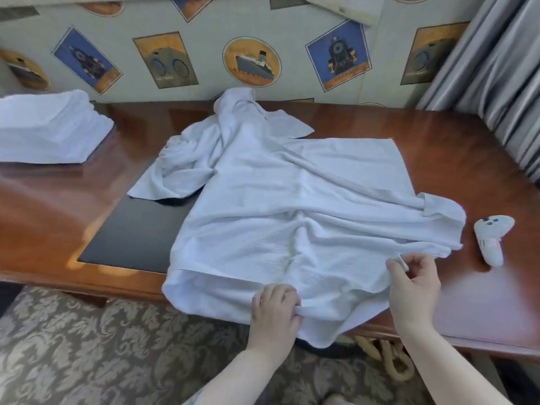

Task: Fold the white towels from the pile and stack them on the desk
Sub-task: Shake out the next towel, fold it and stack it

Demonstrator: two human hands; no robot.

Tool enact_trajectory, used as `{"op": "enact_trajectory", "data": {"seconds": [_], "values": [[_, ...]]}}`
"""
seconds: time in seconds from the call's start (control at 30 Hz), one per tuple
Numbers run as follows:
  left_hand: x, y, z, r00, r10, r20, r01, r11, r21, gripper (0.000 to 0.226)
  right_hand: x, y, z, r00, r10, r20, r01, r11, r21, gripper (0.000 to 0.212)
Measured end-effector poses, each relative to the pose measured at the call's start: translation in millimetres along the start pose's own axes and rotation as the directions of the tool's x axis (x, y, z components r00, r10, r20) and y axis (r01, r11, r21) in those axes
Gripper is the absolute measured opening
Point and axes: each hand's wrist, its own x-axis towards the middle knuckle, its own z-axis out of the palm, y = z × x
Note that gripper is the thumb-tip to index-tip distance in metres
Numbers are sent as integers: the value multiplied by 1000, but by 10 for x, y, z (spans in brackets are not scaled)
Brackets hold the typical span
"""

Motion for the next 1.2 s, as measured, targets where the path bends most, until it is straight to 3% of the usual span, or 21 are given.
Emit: {"op": "enact_trajectory", "data": {"seconds": [0.13,0.23,0.3,0.37,0.4,0.5,0.57,0.63,0.83,0.93,1.03,1.1,1.13,1.17,1.2], "values": [[134,-401,-366,995,-75,70,86,981,-172,25,-281,-88,454,995,2,99,7,996,-92,20],[163,-1161,-746,995,-103,-9,103,994,-26,48,-395,-84,625,989,47,137,-25,987,-158,17],[144,-1661,-991,961,-270,-64,269,963,-36,44,-462,-70,669,996,71,50,-62,986,-154,13],[109,-1893,-1124,888,-456,63,457,855,-245,29,-553,-75,703,995,91,-44,-97,984,-152,8],[85,-1900,-1115,868,-479,134,494,802,-336,19,-609,-77,724,993,96,-67,-107,980,-169,8],[-48,-1835,-1067,884,-426,193,464,747,-477,9,-829,-72,802,994,93,-52,-102,969,-225,9],[-154,-1822,-1074,881,-380,281,472,679,-562,21,-930,-65,832,996,84,-28,-89,966,-244,11],[-239,-1869,-1098,888,-328,323,457,705,-542,35,-983,-75,833,994,94,-49,-103,965,-241,11],[-288,-2098,-1395,928,-341,146,367,780,-507,18,-966,-109,696,988,116,-103,-134,973,-190,11],[-162,-1997,-1546,907,-366,-210,250,867,-431,28,-925,-98,614,979,111,-171,-138,979,-150,13],[-28,-1725,-1696,766,-321,-557,95,914,-395,25,-917,-73,585,972,75,-222,-104,987,-122,10],[95,-1636,-1778,565,-515,-644,125,826,-550,19,-872,-65,519,952,58,-300,-90,991,-95,9],[158,-1642,-1827,421,-693,-585,166,693,-702,20,-824,-73,456,928,62,-367,-90,994,-58,9],[210,-1641,-1872,287,-851,-440,172,498,-850,22,-724,-103,369,894,78,-441,-90,996,-6,9],[240,-1681,-1886,200,-947,-250,168,285,-944,22,-612,-138,278,855,106,-507,-94,994,49,9]]}}
